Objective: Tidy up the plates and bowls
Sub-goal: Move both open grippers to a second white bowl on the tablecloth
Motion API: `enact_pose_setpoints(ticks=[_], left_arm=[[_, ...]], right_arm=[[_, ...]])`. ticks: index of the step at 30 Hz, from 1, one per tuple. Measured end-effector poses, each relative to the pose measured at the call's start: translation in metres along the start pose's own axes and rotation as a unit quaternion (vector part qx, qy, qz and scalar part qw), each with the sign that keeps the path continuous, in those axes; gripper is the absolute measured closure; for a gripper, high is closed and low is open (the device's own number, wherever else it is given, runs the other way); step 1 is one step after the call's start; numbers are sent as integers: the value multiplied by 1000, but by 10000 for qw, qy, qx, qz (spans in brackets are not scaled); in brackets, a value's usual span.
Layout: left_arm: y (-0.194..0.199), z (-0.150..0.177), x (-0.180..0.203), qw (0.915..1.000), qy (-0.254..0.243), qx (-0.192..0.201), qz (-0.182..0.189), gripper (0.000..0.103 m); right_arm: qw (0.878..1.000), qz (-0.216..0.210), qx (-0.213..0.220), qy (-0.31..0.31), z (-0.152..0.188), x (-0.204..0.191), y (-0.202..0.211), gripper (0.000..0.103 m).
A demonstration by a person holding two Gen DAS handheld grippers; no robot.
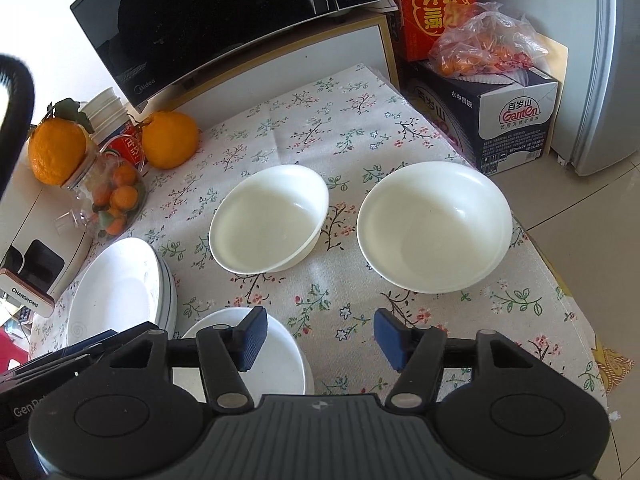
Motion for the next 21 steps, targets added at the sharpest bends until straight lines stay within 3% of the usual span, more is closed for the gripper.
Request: enact_pose_setpoints(ticks=[5, 8, 17, 21], left_arm=[[1, -7, 8, 9996, -195, 215, -6, 19], [0, -11, 8, 9995, -215, 249, 13, 14], [-4, -22, 11, 9993, -197, 324, 13, 1], [-10, -32, 11, 9995, -21, 328, -9, 1]], right_arm=[[9998, 65, 156, -134, -4, 6, 3, 37], [9993, 140, 333, -112, -7, 9, 6, 27], [9956, 425, 726, -420, -19, 38, 13, 19], [9926, 558, 1019, -345, -22, 39, 20, 6]])
Point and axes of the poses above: each gripper's, at about its wrist camera, not at the fingertips, and y roughly against the way its jaws point, x to its right, z to its underside, the point moved 3 cm from there along -y, roughly the way its jaws point, and after that the axes turned 3 degrees about -x, right-handed, at the moved point
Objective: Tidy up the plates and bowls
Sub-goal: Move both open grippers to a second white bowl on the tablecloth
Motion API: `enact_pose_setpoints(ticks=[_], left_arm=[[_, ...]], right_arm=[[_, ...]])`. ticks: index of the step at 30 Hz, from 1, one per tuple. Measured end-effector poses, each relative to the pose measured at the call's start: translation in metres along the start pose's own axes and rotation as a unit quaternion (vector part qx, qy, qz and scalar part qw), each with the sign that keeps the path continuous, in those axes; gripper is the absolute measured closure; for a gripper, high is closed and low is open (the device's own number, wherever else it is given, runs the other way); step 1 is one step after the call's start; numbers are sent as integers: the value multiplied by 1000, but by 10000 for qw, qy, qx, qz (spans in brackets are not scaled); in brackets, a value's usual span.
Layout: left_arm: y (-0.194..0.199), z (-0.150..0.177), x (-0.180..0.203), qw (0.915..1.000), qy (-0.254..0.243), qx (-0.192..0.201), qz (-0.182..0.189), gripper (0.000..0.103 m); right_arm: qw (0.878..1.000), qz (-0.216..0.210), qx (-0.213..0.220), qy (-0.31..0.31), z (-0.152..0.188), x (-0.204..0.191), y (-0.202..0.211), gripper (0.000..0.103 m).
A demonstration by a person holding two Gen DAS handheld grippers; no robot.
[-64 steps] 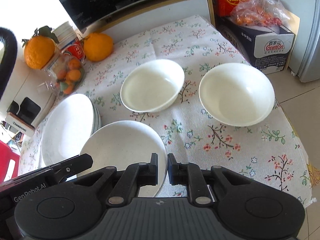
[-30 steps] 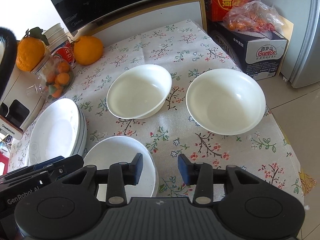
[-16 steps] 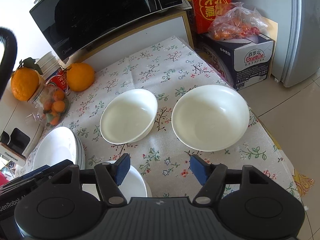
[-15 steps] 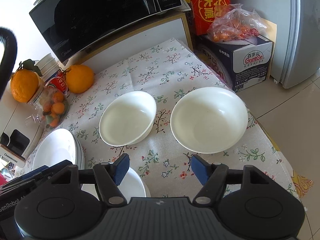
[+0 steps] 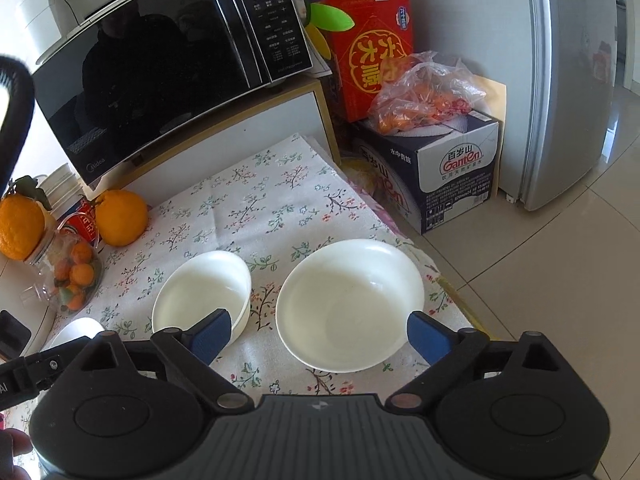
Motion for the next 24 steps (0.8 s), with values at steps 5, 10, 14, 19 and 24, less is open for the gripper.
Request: enact_pose_setpoints(ticks=[5, 10, 14, 19, 24], left_arm=[[-8, -12, 4, 9999, 27, -82, -93, 1], [-16, -26, 9, 9999, -24, -164, -42, 0], [-24, -33, 14, 9996, -16, -273, -7, 0], [-35, -39, 20, 9989, -85, -466, -68, 1], [-39, -47, 21, 9989, -41, -472, -51, 1]], right_arm=[[9994, 67, 316, -91, -10, 6, 3, 4], [9993, 46, 348, -89, -19, 2, -1, 4], [9989, -54, 391, -238, -25, -1, -2, 4], [9923, -895, 308, -797, -30, 1, -3, 4], [9871, -1152, 263, -1076, -40, -3, -12, 4]])
Point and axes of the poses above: each gripper's, at about its wrist camera, not at the fingertips, and y roughly against the way its jaws point, x to its right, z to its underside, the point moved 3 cm from there along -y, roughly the way its jaws point, and after that the axes turned 3 degrees about -x, right-handed, at the moved point
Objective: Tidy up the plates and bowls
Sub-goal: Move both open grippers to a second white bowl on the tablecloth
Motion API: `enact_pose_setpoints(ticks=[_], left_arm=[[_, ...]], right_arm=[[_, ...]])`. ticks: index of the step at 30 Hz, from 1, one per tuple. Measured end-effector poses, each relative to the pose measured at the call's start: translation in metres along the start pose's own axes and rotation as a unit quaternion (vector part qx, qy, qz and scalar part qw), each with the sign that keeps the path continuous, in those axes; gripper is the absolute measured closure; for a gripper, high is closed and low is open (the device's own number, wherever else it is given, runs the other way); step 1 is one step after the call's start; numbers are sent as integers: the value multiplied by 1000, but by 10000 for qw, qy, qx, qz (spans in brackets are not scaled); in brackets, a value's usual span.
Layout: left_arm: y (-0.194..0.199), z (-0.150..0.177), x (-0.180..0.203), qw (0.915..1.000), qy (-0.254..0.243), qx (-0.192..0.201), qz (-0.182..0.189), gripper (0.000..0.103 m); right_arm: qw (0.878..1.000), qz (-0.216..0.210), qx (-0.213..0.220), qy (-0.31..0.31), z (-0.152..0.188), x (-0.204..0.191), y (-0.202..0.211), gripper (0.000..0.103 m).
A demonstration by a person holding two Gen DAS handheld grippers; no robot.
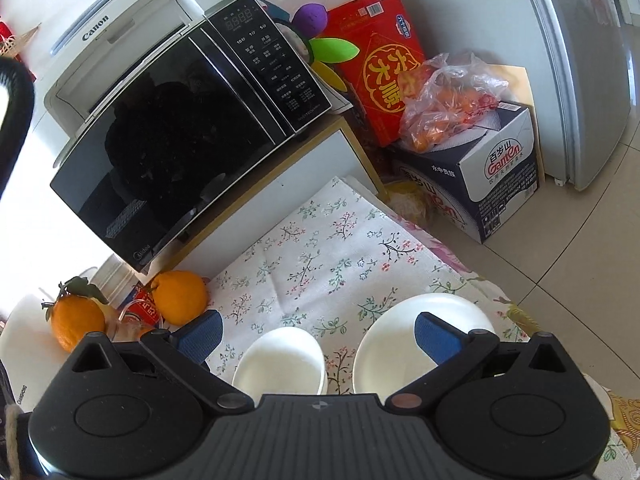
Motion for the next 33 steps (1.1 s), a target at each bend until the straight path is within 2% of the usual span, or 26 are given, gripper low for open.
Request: enact_pose_setpoints(ticks=[2, 6, 16, 22, 28, 33], left_arm=[[-3, -4, -4, 9997, 199, 21, -120, 1], [-11, -8, -11, 9988, 460, -68, 128, 1], [-22, -7, -17, 9994, 246, -194, 133, 5], [-24, -12, -24, 9991, 314, -98, 283, 5], [-36, -10, -33, 9975, 421, -288, 491, 16], [-40, -12, -41, 9955, 594, -277, 691, 23]], right_arm=[[9999, -103, -99, -35, -3, -2, -8, 4], [9992, -197, -354, 15, -7, -8, -25, 4], [9937, -129, -834, 744, -4, -16, -51, 8], [9923, -248, -996, 688, -4, -15, -61, 16], [9903, -252, -1122, 776, 0, -18, -71, 28], [9889, -381, -1316, 581, 0, -14, -83, 48]])
Point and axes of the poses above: each gripper's, at about its wrist camera, not at the fingertips, and y roughly against the way its jaws point, x to its right, z to its underside, the point moved 3 cm from there along -y, roughly the way its jaws point, and after that the axes turned 3 degrees about -x, right-handed, at the moved point
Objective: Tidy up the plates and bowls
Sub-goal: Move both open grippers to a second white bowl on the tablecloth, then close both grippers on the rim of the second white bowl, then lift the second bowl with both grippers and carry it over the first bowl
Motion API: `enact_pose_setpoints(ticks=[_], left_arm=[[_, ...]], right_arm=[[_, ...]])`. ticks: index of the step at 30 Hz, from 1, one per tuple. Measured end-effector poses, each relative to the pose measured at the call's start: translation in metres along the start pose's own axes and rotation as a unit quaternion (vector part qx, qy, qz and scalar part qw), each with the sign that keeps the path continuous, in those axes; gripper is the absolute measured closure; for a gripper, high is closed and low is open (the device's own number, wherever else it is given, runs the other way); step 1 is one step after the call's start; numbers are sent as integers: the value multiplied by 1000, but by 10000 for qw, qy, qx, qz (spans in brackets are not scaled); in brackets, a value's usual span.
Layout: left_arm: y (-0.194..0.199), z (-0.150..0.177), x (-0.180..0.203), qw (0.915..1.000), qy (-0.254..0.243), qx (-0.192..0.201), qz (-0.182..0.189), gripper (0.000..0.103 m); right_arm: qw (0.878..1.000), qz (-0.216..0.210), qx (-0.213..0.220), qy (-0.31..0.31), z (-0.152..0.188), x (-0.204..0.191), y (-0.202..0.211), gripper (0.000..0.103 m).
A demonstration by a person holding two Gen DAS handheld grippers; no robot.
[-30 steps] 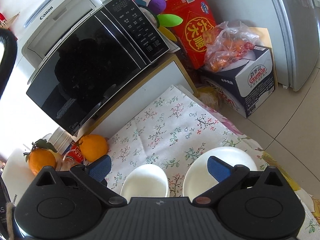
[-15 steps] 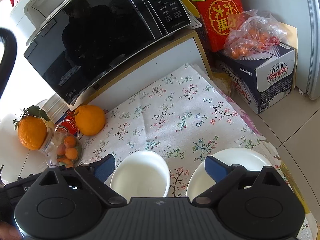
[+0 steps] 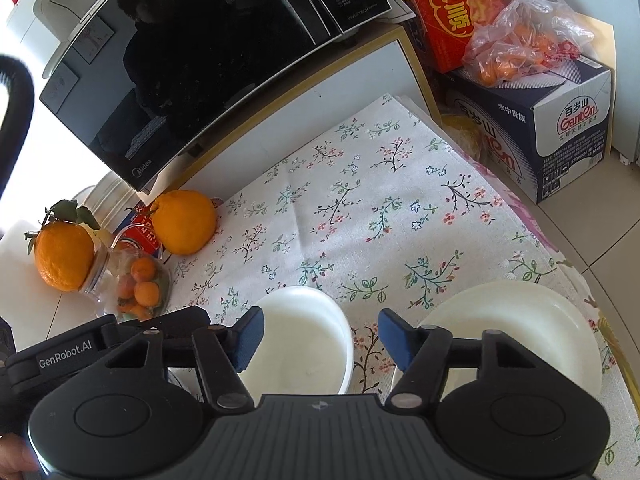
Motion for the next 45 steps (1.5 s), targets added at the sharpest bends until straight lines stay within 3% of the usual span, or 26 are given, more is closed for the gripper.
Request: enact_pose_setpoints(ticks=[3, 8, 12, 14, 18, 22, 45], left_arm=[[-4, 1, -1, 9999, 29, -25, 104, 27], [-13, 7, 4, 9995, -157, -150, 208, 42], [-19, 11, 4, 9993, -193, -244, 193, 50], [-22, 12, 3, 9992, -212, -281, 193, 60], [-25, 16, 6, 9989, -371, -264, 45, 68], [-22, 14, 2, 9989, -427, -188, -85, 89], [17, 19, 14, 9986, -479, 142, 163, 92]], right_arm=[[10000, 21, -38, -6, -1, 2, -5, 54], [9998, 118, -82, 159, 0, -3, -11, 58], [9987, 298, -150, 374, 3, -5, -16, 68], [9981, 351, -184, 463, 6, -6, -20, 75], [9952, 611, -261, 721, 12, -10, -27, 90], [9949, 712, -122, 709, 9, -9, -19, 98], [9954, 542, 303, 729, 20, -18, 22, 99]])
Point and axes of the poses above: each gripper's, at about its wrist camera, not at the fingertips, and y roughly against the way its jaws point, x to its right, z to its underside, the point moved 3 cm from there along -y, roughly the way its jaws point, and after that the axes turned 3 degrees about -x, right-handed, at the moved point
